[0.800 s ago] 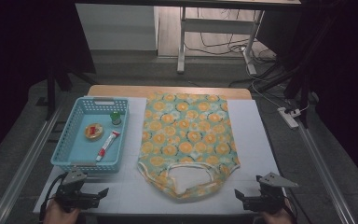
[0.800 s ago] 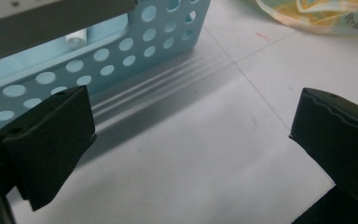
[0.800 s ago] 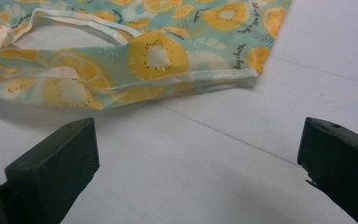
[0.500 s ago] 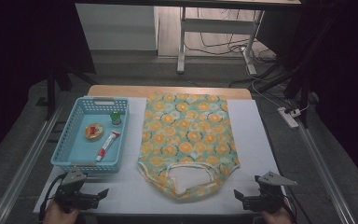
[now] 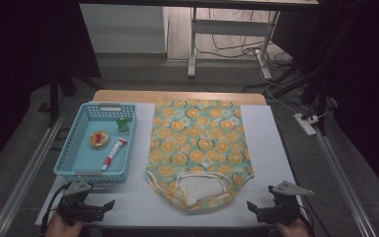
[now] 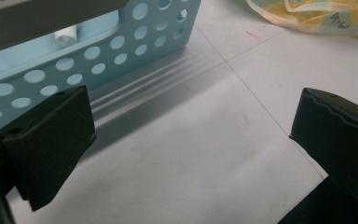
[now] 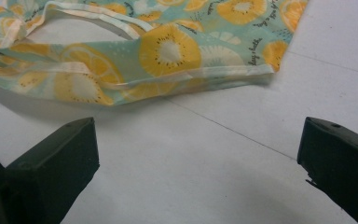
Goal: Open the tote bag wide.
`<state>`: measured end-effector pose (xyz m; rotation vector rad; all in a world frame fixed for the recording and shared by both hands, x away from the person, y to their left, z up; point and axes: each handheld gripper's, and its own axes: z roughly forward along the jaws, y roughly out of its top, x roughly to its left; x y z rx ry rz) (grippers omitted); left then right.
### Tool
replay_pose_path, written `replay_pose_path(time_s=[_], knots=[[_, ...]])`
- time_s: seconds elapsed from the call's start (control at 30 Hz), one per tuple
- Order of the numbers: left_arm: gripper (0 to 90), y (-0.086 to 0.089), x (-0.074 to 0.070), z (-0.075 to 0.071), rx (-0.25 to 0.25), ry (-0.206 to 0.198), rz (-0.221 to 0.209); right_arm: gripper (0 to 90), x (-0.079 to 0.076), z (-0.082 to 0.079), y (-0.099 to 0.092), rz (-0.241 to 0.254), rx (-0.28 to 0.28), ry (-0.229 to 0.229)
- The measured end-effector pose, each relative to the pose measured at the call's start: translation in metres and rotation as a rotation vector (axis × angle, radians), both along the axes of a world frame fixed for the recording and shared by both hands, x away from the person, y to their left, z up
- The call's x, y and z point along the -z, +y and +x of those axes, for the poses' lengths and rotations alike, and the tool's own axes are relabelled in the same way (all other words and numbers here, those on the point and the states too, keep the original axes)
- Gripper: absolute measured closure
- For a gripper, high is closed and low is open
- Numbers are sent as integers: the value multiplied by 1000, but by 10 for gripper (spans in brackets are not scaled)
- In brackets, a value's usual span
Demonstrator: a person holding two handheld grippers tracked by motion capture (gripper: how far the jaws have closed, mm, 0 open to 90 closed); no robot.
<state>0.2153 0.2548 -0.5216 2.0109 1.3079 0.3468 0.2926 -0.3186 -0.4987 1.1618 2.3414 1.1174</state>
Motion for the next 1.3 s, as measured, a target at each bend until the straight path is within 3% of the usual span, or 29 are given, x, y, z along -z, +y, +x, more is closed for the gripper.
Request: replay_pose_path(time_s=[0.23, 0.67, 0.8, 0.9, 1.3], knots=[[0, 0, 0, 0, -2, -2, 0, 0, 0, -1, 3, 3, -20, 4], [0, -1, 0, 0, 10, -2, 10, 0, -6, 1, 13, -5, -68, -29], [0, -1, 0, 0, 10, -4, 5, 0, -3, 2, 23, -2, -106, -15], [0, -1, 0, 0, 11, -3, 3, 0, -4, 2, 28, 4, -131, -30], [0, 0, 0, 0, 10, 0, 0, 0, -11, 6, 50, -6, -173, -42]])
